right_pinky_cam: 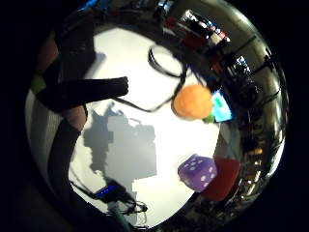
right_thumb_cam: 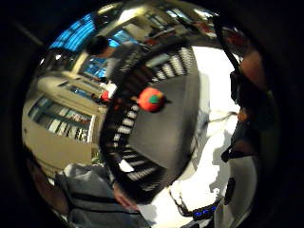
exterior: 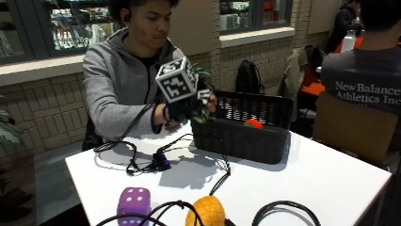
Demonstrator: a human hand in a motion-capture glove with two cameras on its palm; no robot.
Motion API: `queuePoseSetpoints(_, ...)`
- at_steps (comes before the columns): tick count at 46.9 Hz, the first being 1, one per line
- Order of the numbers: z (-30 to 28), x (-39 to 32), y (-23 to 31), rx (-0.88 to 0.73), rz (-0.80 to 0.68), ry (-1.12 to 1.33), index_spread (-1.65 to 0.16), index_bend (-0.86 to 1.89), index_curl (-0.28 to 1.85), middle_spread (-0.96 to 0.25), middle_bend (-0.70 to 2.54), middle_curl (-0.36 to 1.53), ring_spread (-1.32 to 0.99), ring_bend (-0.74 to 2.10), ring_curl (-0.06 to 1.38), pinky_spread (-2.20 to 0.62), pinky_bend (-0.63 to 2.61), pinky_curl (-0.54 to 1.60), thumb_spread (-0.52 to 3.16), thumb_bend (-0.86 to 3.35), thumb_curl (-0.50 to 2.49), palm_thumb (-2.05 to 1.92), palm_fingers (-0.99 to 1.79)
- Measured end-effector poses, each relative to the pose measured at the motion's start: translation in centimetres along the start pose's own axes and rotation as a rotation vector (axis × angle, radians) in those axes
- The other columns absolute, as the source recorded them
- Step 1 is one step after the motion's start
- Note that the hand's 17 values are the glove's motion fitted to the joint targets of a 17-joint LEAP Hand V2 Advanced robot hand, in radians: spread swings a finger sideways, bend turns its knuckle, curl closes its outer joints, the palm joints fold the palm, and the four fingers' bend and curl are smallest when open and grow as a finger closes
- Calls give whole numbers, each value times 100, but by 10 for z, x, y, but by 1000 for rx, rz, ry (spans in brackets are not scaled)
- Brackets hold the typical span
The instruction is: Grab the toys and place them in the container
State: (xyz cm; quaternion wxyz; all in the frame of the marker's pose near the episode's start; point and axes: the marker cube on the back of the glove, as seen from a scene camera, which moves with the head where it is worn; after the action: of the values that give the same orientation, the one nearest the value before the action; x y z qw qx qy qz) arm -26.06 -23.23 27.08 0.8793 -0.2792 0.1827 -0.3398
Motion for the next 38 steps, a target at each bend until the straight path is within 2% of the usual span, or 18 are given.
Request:
queuePoseSetpoints(4,-19,-52,-8,38,-131,2,-25,26,69,-20,42,85,-37,103,60,-37,107,48,147,26,62,81,77)
queuePoseSetpoints(10,-24,-117,-15,-4,-311,-39,-25,28,74,-23,44,91,-39,105,63,-38,110,49,142,24,67,81,75)
queuePoseSetpoints(16,-15,-141,-12,-64,-390,-9,-25,30,78,-25,45,97,-40,107,65,-38,112,51,139,22,70,81,72)
queuePoseSetpoints(26,-20,-130,-4,-181,-323,-33,-26,26,84,-26,42,100,-37,103,67,-36,113,51,138,18,70,75,57)
queuePoseSetpoints(29,-27,-120,1,-178,-296,-12,-27,25,83,-24,41,98,-32,85,64,-25,109,52,142,8,61,56,21)
queuePoseSetpoints(31,-33,-110,6,-160,-285,5,-28,23,82,-22,40,96,-29,77,62,-20,109,51,142,2,57,47,13)
queuePoseSetpoints(38,-51,-44,43,-162,-148,5,-30,20,74,-17,39,91,-26,64,52,-10,105,44,142,-3,49,34,20)
